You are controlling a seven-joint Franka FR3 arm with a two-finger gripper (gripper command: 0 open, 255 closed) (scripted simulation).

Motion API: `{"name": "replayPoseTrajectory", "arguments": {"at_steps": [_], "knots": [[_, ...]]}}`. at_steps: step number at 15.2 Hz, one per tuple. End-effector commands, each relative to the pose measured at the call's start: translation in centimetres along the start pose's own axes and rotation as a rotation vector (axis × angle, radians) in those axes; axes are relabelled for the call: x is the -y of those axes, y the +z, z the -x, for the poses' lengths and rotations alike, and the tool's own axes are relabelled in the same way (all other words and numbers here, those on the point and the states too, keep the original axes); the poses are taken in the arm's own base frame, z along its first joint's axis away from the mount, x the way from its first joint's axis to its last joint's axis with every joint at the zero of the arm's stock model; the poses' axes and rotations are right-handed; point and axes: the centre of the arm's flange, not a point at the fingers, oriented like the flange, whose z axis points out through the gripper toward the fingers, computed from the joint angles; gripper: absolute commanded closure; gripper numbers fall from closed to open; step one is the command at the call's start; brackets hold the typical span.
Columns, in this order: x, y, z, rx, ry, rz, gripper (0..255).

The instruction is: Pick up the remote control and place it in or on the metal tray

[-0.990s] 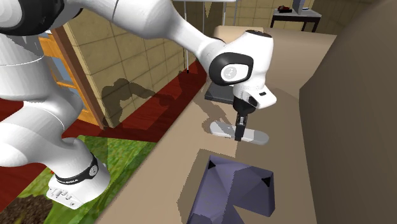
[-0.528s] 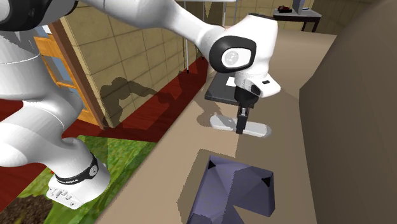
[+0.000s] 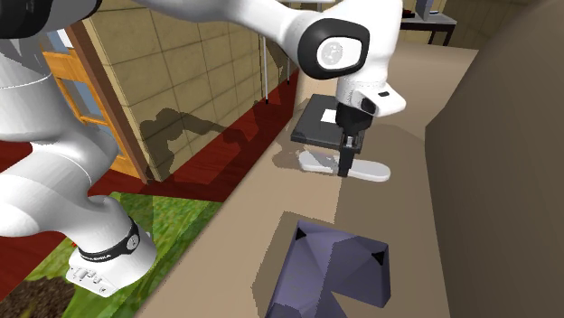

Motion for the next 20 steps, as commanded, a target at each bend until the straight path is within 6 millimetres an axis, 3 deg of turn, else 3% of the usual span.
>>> {"name": "replayPoseTrajectory", "arguments": {"at_steps": [1,8,20], "knots": [[0.0,-1.1,0.0,0.0,0.0,0.0,255],[-0.1,-4.6,-0.1,0.0,0.0,0.0,255],[-15.9,-5.0,-1.1,0.0,0.0,0.0,255]]}}
